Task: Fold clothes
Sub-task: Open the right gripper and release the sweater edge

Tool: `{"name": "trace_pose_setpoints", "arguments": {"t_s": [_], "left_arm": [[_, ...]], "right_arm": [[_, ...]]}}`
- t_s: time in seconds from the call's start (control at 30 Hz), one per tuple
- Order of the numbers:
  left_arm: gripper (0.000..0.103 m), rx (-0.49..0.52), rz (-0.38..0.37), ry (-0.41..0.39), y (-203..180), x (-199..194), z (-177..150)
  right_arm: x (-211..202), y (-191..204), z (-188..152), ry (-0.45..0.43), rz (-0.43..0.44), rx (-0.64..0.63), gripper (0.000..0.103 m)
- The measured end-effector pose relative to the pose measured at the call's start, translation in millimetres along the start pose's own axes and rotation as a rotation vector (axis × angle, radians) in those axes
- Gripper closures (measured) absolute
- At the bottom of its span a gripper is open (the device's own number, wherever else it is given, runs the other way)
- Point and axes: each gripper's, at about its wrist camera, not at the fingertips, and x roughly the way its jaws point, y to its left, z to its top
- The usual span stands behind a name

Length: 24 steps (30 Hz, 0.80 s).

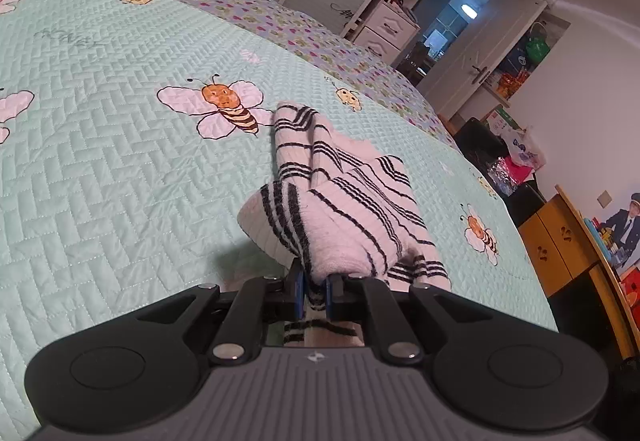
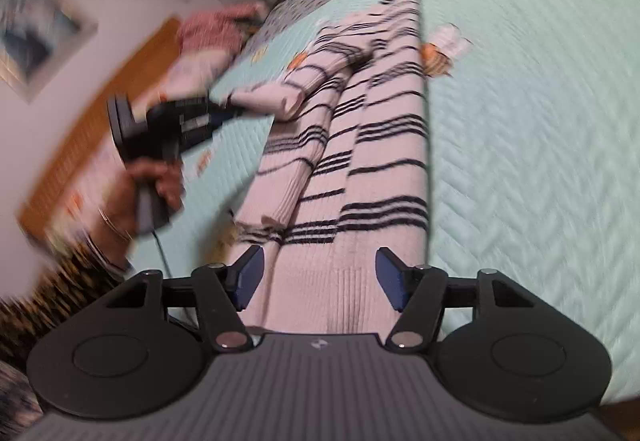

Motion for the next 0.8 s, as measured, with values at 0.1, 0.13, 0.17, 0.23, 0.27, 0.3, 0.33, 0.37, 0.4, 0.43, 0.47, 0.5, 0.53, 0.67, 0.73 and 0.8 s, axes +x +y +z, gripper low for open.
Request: {"name": "trace_pose_setpoints", "arguments": {"t_s": [0.1, 0.13, 0.17, 0.23, 0.27, 0.3, 0.33, 0.37, 0.4, 0.43, 0.47, 0.5, 0.53, 0.67, 0.73, 0.8], "left_arm": [[0.096, -0.005, 0.007, 0.005, 0.6, 1.7, -0.2], [0.096, -0.006, 0.011, 0.008, 0.6, 2.4, -0.2], [0.096, -0.007, 0.015, 0.011, 0.5, 3.1, -0.3], [0.096, -0.008, 0.021, 0.015, 0.1, 3.7, -0.3], [0.096, -0.007, 0.023, 0.017, -0.3, 3.8, -0.1], [0.096, -0.005, 0.025, 0.018, -0.8, 3.9, -0.2], [0.096, -0.003, 0.025, 0.019, -1.2, 3.7, -0.2], [0.095, -0.001, 0.025, 0.020, -1.5, 3.6, -0.1], [0.095, 0.002, 0.026, 0.022, -1.5, 3.7, 0.4], [0.095, 0.003, 0.027, 0.023, -0.8, 4.2, 1.0], [0.095, 0.003, 0.028, 0.025, 0.1, 4.7, 1.6], [0.095, 0.000, 0.027, 0.025, 1.2, 4.9, 2.3], [0.095, -0.005, 0.023, 0.023, 2.0, 4.7, 2.8], [0.095, -0.027, -0.010, -0.006, 2.4, 1.0, 2.3], [0.095, -0.036, -0.021, -0.016, 3.0, -0.5, 2.4], [0.095, -0.054, -0.026, -0.016, 5.2, -0.4, 4.3]], "right_arm": [[0.5, 6.5, -8.9, 0.023, -0.034, -0.056, 0.040], [5.4, 18.2, -12.6, 0.039, -0.076, -0.141, 0.040], [11.2, 30.9, -18.1, 0.054, -0.121, -0.236, 0.040], [30.3, 58.9, -30.4, 0.079, -0.222, -0.450, 0.040], [41.3, 68.3, -36.0, 0.095, -0.271, -0.538, 0.042], [53.9, 72.9, -40.5, 0.112, -0.332, -0.597, 0.045], [66.6, 77.1, -44.9, 0.128, -0.393, -0.653, 0.054], [74.8, 75.2, -47.8, 0.141, -0.430, -0.676, 0.069], [79.1, 73.5, -48.0, 0.140, -0.437, -0.678, 0.075], [78.1, 71.2, -45.9, 0.124, -0.432, -0.648, 0.081], [74.0, 68.2, -41.0, 0.109, -0.414, -0.594, 0.086], [67.8, 63.2, -33.0, 0.092, -0.367, -0.510, 0.089], [61.5, 58.0, -24.8, 0.074, -0.318, -0.424, 0.089], [66.6, 45.1, -17.7, 0.088, -0.222, -0.321, 0.089], [78.2, 38.6, -23.6, 0.108, -0.218, -0.312, 0.087], [71.7, 36.5, -25.1, 0.082, -0.175, -0.269, 0.079]]}}
